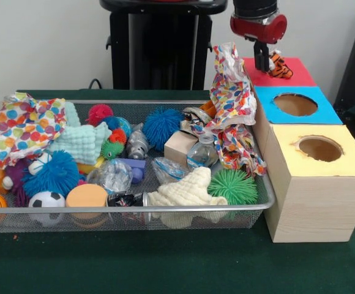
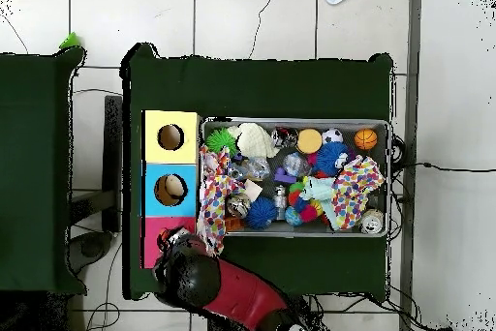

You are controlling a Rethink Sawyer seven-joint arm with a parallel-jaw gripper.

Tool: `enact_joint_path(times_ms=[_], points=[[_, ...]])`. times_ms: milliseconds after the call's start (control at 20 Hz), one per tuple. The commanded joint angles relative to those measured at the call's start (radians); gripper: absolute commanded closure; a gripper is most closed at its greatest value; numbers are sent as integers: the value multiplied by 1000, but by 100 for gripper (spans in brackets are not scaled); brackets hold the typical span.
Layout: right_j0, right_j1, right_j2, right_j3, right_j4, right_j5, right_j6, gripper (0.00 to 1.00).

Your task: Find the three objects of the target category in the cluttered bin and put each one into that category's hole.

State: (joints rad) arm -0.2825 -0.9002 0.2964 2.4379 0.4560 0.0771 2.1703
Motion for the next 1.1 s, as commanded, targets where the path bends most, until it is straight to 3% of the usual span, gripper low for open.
enact_joint_path(times_ms=[50, 350, 750, 1100], points=[[45, -64, 27, 3, 87, 115, 267, 100], [121, -74, 3, -11, 132, 127, 295, 100], [90, 35, 99, 20, 133, -4, 283, 100], [89, 82, 73, 32, 85, -55, 259, 100]])
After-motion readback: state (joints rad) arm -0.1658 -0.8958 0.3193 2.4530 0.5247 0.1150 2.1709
